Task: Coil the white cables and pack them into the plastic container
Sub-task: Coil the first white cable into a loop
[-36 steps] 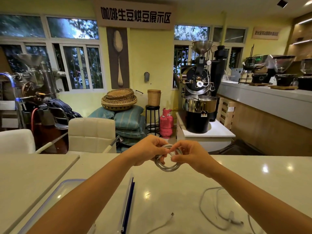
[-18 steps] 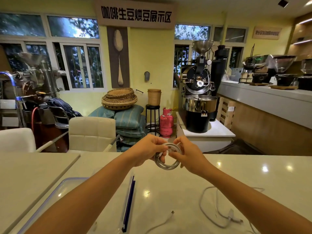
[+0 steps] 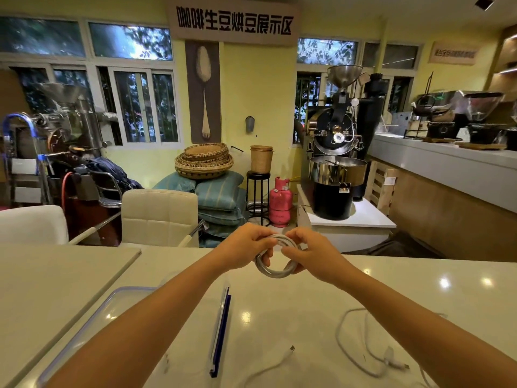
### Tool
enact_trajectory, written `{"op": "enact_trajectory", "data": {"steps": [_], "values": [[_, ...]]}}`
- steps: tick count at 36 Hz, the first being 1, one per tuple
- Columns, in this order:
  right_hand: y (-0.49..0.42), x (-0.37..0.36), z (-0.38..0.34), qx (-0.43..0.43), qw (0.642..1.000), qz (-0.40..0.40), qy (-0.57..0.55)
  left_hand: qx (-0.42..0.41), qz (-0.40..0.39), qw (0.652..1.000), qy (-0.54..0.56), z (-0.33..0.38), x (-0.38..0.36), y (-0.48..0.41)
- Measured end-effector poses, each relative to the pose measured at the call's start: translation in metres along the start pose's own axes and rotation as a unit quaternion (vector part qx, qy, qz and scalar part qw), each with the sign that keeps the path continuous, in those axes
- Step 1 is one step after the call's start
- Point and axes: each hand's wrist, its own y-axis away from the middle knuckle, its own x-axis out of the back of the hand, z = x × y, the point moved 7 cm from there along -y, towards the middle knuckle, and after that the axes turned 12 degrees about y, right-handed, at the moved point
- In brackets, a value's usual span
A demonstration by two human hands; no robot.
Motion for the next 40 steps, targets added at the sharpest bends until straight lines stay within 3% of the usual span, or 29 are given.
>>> {"op": "enact_trajectory", "data": {"steps": [7,18,25,34,40], "values": [[-0.008,-0.010,-0.009,0.007,0.999,-0.040,0.026,-0.003,0.031,0.999,0.014,-0.009,0.020,0.006],[-0.036,-0.054,-0.035,0.003,0.999,-0.032,0.005,0.079,0.128,0.987,0.054,-0.046,0.071,0.035],[-0.053,-0.110,-0.041,-0.042,0.996,-0.066,0.032,0.124,0.148,0.975,-0.107,-0.081,0.101,0.056],[-0.059,-0.186,-0.041,-0.068,0.982,-0.113,0.132,0.216,0.106,0.940,-0.244,-0.137,0.104,0.076],[-0.063,-0.216,-0.035,-0.083,0.965,-0.160,0.191,0.259,0.025,0.881,-0.394,-0.163,0.090,0.077]]}}
